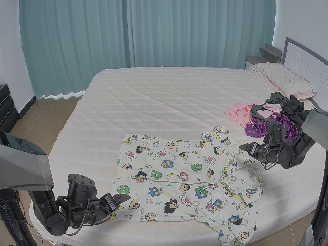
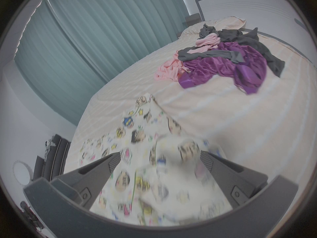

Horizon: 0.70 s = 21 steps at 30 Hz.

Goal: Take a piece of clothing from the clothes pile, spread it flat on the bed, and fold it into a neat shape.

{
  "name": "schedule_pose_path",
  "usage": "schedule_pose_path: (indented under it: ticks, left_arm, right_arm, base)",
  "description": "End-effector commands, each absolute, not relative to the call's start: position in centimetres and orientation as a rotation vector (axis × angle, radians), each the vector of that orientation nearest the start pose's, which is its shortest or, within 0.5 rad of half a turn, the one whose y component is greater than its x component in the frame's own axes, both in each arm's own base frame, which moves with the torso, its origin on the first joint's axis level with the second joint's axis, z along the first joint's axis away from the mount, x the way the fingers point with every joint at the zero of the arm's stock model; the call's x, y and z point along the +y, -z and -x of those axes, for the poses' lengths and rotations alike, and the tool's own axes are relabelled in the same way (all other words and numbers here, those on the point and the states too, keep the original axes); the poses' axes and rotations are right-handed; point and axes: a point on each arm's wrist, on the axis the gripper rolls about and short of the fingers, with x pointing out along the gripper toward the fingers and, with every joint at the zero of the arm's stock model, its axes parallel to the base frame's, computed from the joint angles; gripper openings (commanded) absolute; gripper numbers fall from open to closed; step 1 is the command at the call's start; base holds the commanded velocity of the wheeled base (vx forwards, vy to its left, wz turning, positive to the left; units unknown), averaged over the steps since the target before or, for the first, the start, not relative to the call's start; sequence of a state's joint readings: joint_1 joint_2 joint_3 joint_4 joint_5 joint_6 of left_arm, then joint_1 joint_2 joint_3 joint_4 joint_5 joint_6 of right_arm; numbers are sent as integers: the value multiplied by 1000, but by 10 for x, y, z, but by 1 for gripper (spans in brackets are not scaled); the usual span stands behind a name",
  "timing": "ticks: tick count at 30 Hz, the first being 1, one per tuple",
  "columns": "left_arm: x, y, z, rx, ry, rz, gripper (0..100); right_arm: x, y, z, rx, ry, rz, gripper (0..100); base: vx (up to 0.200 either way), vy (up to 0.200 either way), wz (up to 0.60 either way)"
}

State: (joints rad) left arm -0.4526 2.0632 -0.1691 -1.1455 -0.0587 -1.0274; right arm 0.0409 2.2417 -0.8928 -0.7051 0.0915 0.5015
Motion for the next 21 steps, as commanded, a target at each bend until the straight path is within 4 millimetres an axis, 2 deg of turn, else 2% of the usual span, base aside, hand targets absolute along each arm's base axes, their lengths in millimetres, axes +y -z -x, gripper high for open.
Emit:
schedule_pose_path:
  ticks: [1, 2, 3, 5, 8, 10, 11, 12, 15, 21]
  left_arm:
    - [-101, -1, -191, 945, 84, 761, 100]
    - [-101, 1, -191, 952, 78, 756, 100]
    - [-101, 1, -191, 952, 78, 756, 100]
    - [-103, 10, -193, 969, 64, 723, 100]
    - [-104, 17, -196, 975, 47, 690, 100]
    - [-113, 28, -205, 938, -2, 644, 100]
    - [-113, 28, -205, 938, -2, 644, 100]
    - [-122, 37, -216, 894, -46, 611, 100]
    - [-133, 47, -225, 860, -99, 553, 100]
    - [-146, 49, -246, 906, -147, 501, 100]
  right_arm:
    - [30, -69, -254, 651, -50, -457, 100]
    - [30, -67, -244, 671, -47, -454, 100]
    - [30, -67, -244, 671, -47, -454, 100]
    - [30, -62, -222, 705, -48, -450, 100]
    - [29, -58, -210, 714, -44, -459, 100]
    - [28, -52, -198, 707, -33, -504, 100]
    - [28, -52, -198, 707, -33, -504, 100]
    - [27, -46, -193, 713, -21, -533, 100]
    - [26, -40, -187, 717, -14, -542, 100]
    - [32, -46, -186, 657, -48, -595, 100]
  base:
    - [-200, 0, 0]
    - [-200, 0, 0]
    - [-200, 0, 0]
    - [-200, 0, 0]
    - [0, 0, 0]
    - [0, 0, 0]
    - [0, 0, 0]
    - [0, 0, 0]
    - [0, 0, 0]
    - [0, 0, 0]
